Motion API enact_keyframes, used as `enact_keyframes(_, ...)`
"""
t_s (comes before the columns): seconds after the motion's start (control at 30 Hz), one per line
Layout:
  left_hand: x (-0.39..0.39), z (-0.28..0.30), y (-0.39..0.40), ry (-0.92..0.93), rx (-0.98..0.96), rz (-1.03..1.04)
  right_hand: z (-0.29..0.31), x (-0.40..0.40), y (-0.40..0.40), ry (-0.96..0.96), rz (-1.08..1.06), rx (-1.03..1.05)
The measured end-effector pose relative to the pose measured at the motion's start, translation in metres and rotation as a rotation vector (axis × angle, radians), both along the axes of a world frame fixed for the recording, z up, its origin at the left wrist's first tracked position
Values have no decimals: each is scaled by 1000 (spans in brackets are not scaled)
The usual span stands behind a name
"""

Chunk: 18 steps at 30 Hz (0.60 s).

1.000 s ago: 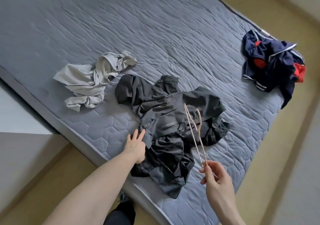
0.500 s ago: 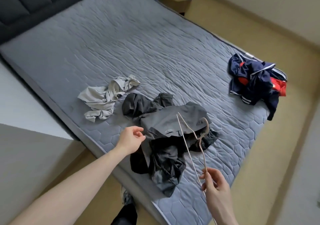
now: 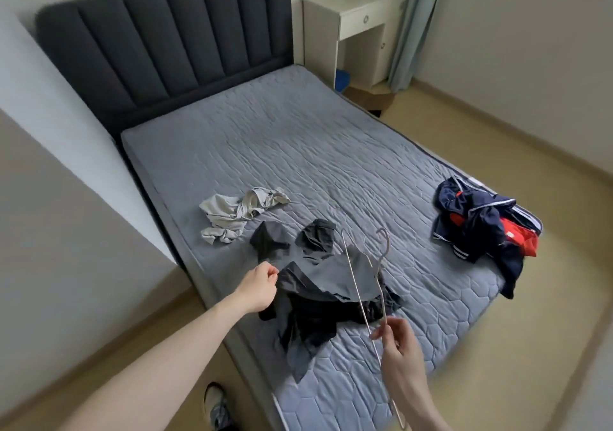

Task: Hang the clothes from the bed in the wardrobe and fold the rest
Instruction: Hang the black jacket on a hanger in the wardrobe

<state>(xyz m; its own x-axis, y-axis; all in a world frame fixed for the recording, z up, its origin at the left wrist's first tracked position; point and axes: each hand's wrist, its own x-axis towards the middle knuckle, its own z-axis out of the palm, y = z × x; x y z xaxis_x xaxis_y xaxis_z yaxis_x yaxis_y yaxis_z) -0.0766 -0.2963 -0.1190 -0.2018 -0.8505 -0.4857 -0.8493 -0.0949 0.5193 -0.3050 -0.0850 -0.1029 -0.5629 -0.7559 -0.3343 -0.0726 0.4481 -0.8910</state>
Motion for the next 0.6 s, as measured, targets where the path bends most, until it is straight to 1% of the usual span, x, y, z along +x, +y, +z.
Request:
enact_keyframes(0.13, 3, 80, 30, 290, -190, 172, 48, -3, -5, 79, 166, -80)
enact_keyframes(0.2, 11, 129, 45, 397, -285, 153, 74, 1, -12, 154, 256, -117)
enact_keyframes(0.3, 25, 203, 67, 509, -421, 80, 119, 22, -27, 222, 387, -177)
enact_keyframes(0.37, 39, 249, 81, 552, -489, 24, 149, 50, -38, 246, 469, -220)
enact_keyframes(0.47, 61, 302, 99, 572, -565, -88, 189, 97, -52, 198, 548, -312)
enact_keyframes(0.53, 88, 322, 111, 573, -609, -123, 212, 129, -57, 162, 592, -375)
enact_keyframes(0.6, 120, 330, 116, 581, -637, -84, 229, 152, -61, 88, 615, -439)
